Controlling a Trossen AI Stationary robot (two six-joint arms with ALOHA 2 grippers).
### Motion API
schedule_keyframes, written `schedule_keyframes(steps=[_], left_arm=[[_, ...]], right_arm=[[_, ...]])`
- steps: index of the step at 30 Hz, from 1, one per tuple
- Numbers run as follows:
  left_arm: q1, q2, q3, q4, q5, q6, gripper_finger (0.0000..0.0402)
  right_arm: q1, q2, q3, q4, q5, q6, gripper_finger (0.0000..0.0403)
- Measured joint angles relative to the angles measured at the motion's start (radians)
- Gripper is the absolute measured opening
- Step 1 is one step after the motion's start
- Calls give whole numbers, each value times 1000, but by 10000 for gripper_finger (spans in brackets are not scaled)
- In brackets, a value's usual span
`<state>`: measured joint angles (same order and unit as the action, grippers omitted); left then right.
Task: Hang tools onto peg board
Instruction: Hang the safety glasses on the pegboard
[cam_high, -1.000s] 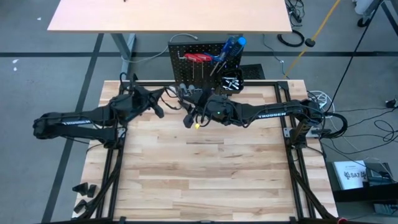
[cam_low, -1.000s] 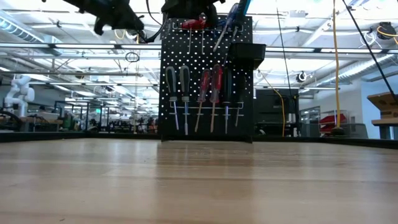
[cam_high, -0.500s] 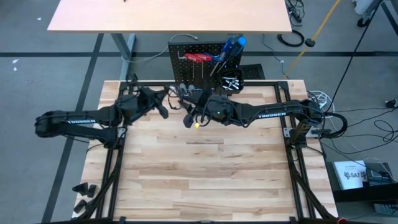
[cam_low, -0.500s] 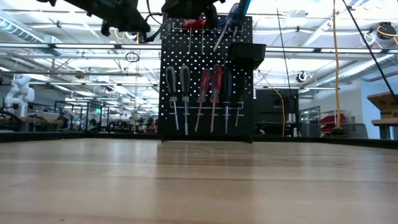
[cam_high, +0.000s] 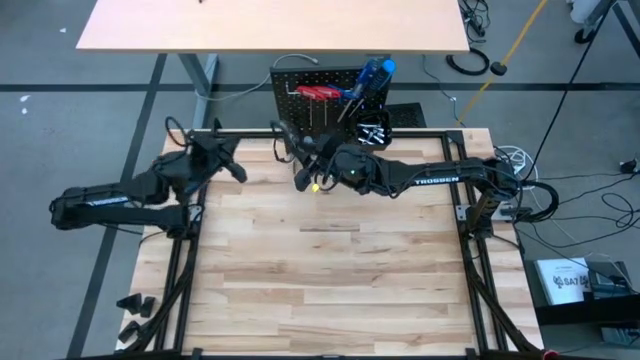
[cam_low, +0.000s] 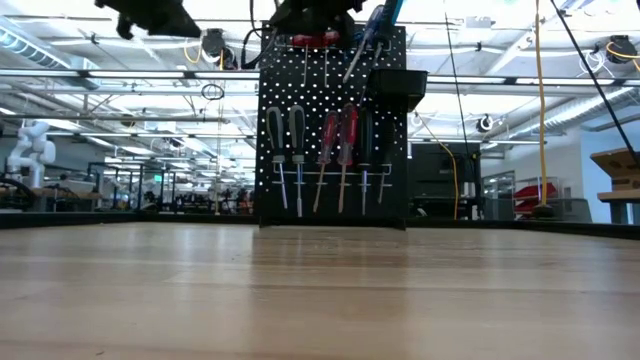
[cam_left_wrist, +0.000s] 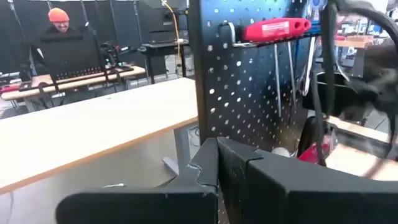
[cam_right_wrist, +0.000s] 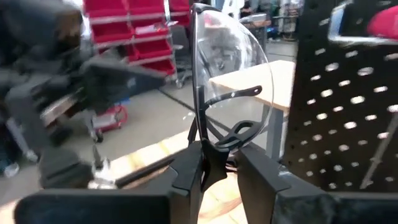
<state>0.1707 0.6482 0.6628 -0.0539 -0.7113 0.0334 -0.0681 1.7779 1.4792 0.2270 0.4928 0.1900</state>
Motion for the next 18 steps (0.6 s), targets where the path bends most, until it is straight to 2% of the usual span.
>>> schedule_keyframes(steps=[4,9,15,18], left_arm=[[0,-56,0,-70,0,0,1],[0,-72,0,-116,0,-1,1],[0,-71,-26,-106,102,48,1],[0,-70,-33,-125,129,51,1]], right_arm=[[-7,2,0,63,14,51,74],[-7,39,0,108,101,107,74],[-11,69,0,188,122,138,74],[-12,71,0,191,171,138,74]])
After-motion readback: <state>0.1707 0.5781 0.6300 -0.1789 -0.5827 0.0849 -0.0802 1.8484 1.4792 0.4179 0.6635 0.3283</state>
